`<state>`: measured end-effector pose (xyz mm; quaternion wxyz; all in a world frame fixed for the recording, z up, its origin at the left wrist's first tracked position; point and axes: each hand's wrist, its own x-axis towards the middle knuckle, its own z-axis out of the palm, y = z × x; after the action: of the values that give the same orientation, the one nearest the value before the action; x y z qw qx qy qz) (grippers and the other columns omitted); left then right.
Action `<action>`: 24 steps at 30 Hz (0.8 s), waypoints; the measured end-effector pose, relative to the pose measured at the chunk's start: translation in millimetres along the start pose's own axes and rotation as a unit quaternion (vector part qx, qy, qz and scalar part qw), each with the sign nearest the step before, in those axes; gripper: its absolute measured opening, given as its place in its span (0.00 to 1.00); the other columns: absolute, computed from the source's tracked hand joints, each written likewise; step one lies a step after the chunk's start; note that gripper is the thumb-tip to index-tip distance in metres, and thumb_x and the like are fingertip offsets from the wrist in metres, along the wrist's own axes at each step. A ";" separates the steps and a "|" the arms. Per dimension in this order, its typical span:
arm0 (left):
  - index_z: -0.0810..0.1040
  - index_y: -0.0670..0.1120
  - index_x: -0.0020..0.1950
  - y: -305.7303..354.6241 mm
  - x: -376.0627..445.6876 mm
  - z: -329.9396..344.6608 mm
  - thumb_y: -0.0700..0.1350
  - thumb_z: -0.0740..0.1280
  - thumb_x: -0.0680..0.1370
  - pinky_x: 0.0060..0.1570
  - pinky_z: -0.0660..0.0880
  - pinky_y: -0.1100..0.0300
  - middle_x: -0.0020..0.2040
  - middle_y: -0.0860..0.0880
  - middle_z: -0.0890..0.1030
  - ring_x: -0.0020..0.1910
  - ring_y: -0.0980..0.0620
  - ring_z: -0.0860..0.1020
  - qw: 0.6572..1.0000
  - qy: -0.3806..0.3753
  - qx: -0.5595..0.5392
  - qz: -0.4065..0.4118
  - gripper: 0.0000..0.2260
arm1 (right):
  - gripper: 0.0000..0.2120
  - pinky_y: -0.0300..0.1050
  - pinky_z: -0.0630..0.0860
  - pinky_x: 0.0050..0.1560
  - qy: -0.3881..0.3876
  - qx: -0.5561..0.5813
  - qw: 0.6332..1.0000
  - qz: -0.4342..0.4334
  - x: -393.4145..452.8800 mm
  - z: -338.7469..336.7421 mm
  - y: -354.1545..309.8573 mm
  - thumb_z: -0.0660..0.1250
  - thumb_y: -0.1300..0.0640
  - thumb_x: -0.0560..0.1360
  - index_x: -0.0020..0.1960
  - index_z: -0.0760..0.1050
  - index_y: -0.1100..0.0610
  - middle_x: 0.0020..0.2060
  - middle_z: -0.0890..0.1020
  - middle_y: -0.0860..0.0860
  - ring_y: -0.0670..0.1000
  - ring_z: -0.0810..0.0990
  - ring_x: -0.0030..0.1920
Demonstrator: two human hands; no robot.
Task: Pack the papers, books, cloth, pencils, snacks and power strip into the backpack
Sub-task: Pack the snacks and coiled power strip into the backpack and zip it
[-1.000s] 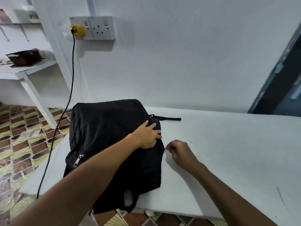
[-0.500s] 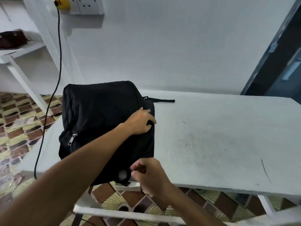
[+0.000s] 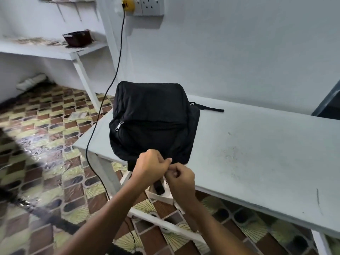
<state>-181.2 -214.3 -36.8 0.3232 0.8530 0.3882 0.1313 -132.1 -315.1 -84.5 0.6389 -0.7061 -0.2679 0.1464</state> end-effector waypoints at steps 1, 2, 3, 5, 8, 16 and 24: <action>0.76 0.38 0.34 4.1 -1.4 0.8 0.52 0.70 0.73 0.32 0.78 0.53 0.29 0.43 0.80 0.31 0.45 0.80 1.000 -0.007 -0.004 -0.008 0.18 | 0.12 0.29 0.64 0.28 -0.003 -0.005 1.000 -0.003 -0.3 -1.7 0.4 0.64 0.72 0.71 0.32 0.74 0.60 0.20 0.73 0.42 0.41 0.71 0.24; 0.75 0.37 0.34 7.3 -4.2 1.2 0.49 0.71 0.73 0.29 0.78 0.54 0.30 0.41 0.81 0.29 0.45 0.80 0.999 -0.013 -0.036 -0.020 0.17 | 0.12 0.29 0.65 0.28 -0.010 -0.017 1.000 -0.009 -1.0 -2.8 0.0 0.64 0.72 0.71 0.33 0.74 0.59 0.21 0.74 0.42 0.41 0.72 0.25; 0.75 0.38 0.32 8.0 -5.4 3.3 0.47 0.72 0.73 0.24 0.76 0.56 0.30 0.40 0.81 0.25 0.45 0.79 0.995 -0.023 -0.088 -0.035 0.15 | 0.10 0.31 0.67 0.29 -0.012 -0.029 0.999 -0.017 -0.7 -3.2 3.0 0.65 0.71 0.71 0.34 0.76 0.60 0.23 0.76 0.43 0.42 0.73 0.27; 0.75 0.40 0.31 5.7 -6.8 3.2 0.41 0.72 0.74 0.21 0.72 0.61 0.26 0.41 0.79 0.20 0.50 0.76 0.977 -0.038 -0.193 -0.086 0.13 | 0.06 0.35 0.72 0.33 -0.027 -0.060 0.997 -0.037 -2.5 -4.2 4.1 0.66 0.69 0.72 0.41 0.80 0.61 0.32 0.80 0.48 0.43 0.76 0.32; 0.76 0.41 0.35 -2.7 -1.1 -0.2 0.33 0.72 0.72 0.26 0.77 0.57 0.26 0.45 0.78 0.23 0.49 0.77 0.958 -0.038 -0.251 -0.135 0.08 | 0.08 0.33 0.75 0.38 -0.096 -0.113 0.986 -0.070 0.3 -14.2 -1.8 0.65 0.67 0.73 0.47 0.82 0.61 0.40 0.83 0.52 0.43 0.80 0.39; 0.73 0.44 0.44 6.8 -7.1 -11.0 0.37 0.67 0.71 0.36 0.80 0.50 0.37 0.44 0.80 0.35 0.44 0.80 0.997 0.014 -0.063 0.033 0.05 | 0.17 0.49 0.71 0.52 -0.107 -0.400 0.862 -0.293 43.3 -19.9 -19.2 0.62 0.61 0.68 0.56 0.78 0.55 0.50 0.80 0.51 0.54 0.74 0.54; 0.67 0.48 0.43 -64.6 -5.4 -90.2 0.36 0.67 0.74 0.34 0.76 0.54 0.37 0.48 0.77 0.36 0.48 0.79 0.990 0.077 0.103 0.061 0.11 | 0.10 0.50 0.67 0.53 -0.181 -0.555 0.759 -0.290 72.6 -33.9 -26.5 0.64 0.60 0.74 0.54 0.78 0.53 0.48 0.81 0.49 0.54 0.76 0.54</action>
<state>-264.9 -146.2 -10.6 0.1940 0.8912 0.3710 0.1748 -59.5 -300.9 -43.8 0.0868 -0.7861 -0.6045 -0.0948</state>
